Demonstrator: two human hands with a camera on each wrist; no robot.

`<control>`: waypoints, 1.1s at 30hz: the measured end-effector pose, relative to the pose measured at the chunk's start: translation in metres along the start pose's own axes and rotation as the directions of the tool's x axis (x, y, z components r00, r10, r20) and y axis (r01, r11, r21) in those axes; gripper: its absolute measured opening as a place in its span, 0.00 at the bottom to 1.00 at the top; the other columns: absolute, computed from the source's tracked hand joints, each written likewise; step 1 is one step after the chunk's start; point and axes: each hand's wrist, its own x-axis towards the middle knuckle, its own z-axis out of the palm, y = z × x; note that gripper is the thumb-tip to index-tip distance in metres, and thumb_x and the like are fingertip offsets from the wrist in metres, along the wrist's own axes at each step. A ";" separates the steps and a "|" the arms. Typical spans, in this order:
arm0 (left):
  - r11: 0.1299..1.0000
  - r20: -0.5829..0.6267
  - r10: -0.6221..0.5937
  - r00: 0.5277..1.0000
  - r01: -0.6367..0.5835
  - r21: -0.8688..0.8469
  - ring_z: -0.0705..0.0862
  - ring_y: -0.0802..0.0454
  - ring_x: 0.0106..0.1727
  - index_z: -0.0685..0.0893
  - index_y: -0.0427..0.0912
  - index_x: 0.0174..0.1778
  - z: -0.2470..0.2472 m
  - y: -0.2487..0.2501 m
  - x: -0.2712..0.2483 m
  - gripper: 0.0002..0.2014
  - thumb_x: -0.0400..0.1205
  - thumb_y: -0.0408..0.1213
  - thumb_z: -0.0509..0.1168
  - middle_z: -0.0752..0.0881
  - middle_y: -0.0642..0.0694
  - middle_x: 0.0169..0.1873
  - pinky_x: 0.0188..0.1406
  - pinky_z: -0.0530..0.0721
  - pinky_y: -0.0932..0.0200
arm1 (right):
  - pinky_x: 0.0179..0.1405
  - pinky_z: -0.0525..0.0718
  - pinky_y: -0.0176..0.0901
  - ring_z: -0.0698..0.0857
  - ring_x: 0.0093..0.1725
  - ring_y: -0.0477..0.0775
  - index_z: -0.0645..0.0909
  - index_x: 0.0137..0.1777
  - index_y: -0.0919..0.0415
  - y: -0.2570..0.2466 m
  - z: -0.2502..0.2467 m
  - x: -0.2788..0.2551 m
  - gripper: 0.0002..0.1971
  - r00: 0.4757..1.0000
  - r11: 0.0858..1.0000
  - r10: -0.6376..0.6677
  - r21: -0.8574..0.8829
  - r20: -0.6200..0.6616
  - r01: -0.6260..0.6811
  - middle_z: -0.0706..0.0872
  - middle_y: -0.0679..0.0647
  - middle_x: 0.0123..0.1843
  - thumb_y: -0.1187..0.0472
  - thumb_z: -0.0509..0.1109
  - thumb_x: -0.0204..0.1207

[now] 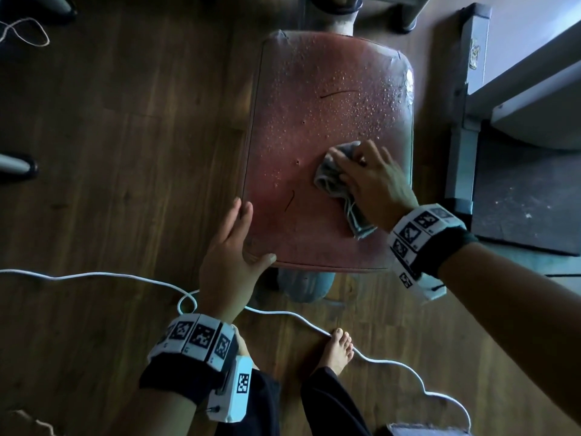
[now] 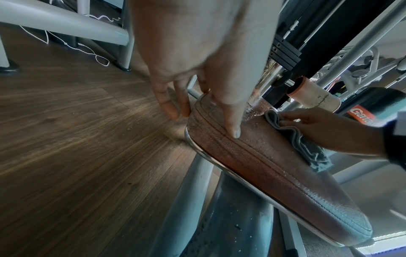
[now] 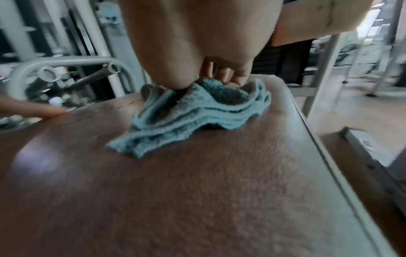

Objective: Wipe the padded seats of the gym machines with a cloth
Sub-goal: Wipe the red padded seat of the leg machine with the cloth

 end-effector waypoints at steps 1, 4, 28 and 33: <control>1.000 -0.001 0.002 1.000 -0.002 -0.001 0.57 0.62 0.83 0.59 0.57 0.84 0.000 0.000 0.000 0.46 0.72 0.48 0.77 0.52 0.65 0.84 0.65 0.69 0.64 | 0.49 0.84 0.63 0.76 0.57 0.64 0.71 0.77 0.47 0.000 -0.001 0.002 0.23 0.999 0.999 0.044 0.009 -0.018 -0.044 0.75 0.59 0.63 0.50 0.59 0.81; 1.000 -0.011 0.002 1.000 -0.002 -0.008 0.58 0.59 0.83 0.60 0.56 0.84 0.001 -0.001 0.000 0.46 0.72 0.48 0.77 0.53 0.63 0.84 0.67 0.71 0.61 | 0.49 0.83 0.63 0.75 0.56 0.62 0.72 0.76 0.49 -0.012 0.002 -0.012 0.22 0.999 0.999 -0.035 0.008 -0.009 0.035 0.74 0.58 0.63 0.49 0.57 0.83; 0.991 -0.051 0.010 0.999 -0.017 -0.136 0.60 0.63 0.82 0.66 0.53 0.82 0.002 -0.006 0.003 0.49 0.66 0.41 0.82 0.60 0.61 0.83 0.72 0.62 0.73 | 0.49 0.78 0.56 0.78 0.53 0.61 0.68 0.80 0.51 -0.075 0.024 -0.099 0.27 0.951 0.952 -0.305 0.026 0.053 0.304 0.74 0.56 0.62 0.52 0.63 0.81; 0.957 0.004 0.063 0.998 -0.059 -0.283 0.63 0.68 0.80 0.70 0.52 0.80 -0.008 -0.021 0.009 0.44 0.67 0.35 0.81 0.66 0.62 0.80 0.77 0.63 0.69 | 0.47 0.79 0.54 0.77 0.51 0.58 0.71 0.78 0.50 -0.074 0.022 -0.090 0.27 0.976 0.975 -0.219 0.042 0.003 0.218 0.75 0.54 0.59 0.53 0.68 0.79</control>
